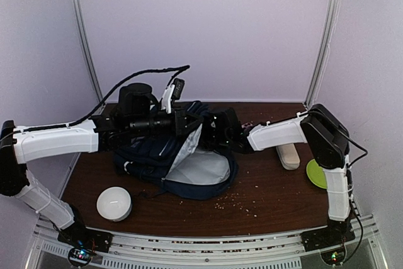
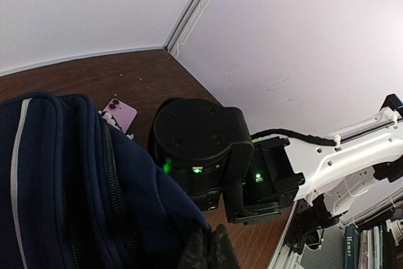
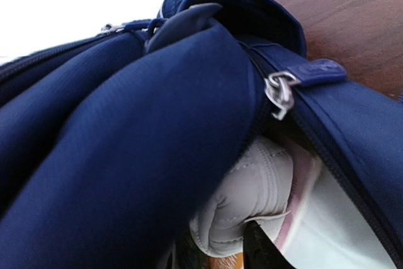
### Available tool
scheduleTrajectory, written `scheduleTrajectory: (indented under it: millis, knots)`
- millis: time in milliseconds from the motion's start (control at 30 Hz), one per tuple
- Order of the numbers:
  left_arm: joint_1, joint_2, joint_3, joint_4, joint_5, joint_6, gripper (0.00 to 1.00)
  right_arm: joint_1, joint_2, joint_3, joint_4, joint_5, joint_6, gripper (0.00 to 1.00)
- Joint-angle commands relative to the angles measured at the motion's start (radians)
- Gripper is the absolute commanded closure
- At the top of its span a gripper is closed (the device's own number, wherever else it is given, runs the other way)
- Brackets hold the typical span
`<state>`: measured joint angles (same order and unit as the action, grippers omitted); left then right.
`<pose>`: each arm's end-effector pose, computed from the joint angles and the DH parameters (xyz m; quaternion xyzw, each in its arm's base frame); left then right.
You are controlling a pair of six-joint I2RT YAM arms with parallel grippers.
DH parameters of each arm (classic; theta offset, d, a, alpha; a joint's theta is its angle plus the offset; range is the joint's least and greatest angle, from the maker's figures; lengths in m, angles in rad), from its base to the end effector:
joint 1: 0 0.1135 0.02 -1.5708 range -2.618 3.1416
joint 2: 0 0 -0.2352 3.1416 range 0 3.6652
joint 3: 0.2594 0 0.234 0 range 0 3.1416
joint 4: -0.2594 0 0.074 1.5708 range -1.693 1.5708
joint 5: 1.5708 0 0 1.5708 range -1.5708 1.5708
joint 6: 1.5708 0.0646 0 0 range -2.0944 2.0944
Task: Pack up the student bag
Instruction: Place the stationery in the student bag.
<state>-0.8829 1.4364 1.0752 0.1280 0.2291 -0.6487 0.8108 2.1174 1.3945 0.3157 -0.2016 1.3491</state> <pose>0.2137 -0.2832 0.2912 0.1615 0.7658 -0.4916 0.3819 0.3197 0.3551 0.1554 0.1677 0.8160 0.5218 0.1836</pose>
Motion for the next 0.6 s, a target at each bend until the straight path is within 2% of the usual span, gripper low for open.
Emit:
scheduleTrajectory:
  millis: [0,133,333,467,567]
  knots:
    - [-0.008,-0.033,0.05,0.154,-0.004,0.017,1.0,-0.006,-0.144,-0.072,-0.027,0.012,-0.11,0.59]
    - [-0.007,-0.058,0.0,0.165,-0.081,-0.001,1.0,-0.008,-0.24,-0.117,-0.162,0.022,-0.221,0.55]
    - [0.003,-0.081,-0.017,0.182,-0.117,-0.026,1.0,-0.008,-0.354,-0.176,-0.324,0.024,-0.334,0.53]
    - [0.005,-0.109,-0.031,0.163,-0.149,-0.019,1.0,-0.014,-0.51,-0.263,-0.498,0.181,-0.465,0.53]
    - [0.005,-0.145,-0.073,0.144,-0.166,0.012,1.0,-0.058,-0.647,-0.376,-0.562,0.254,-0.539,0.53]
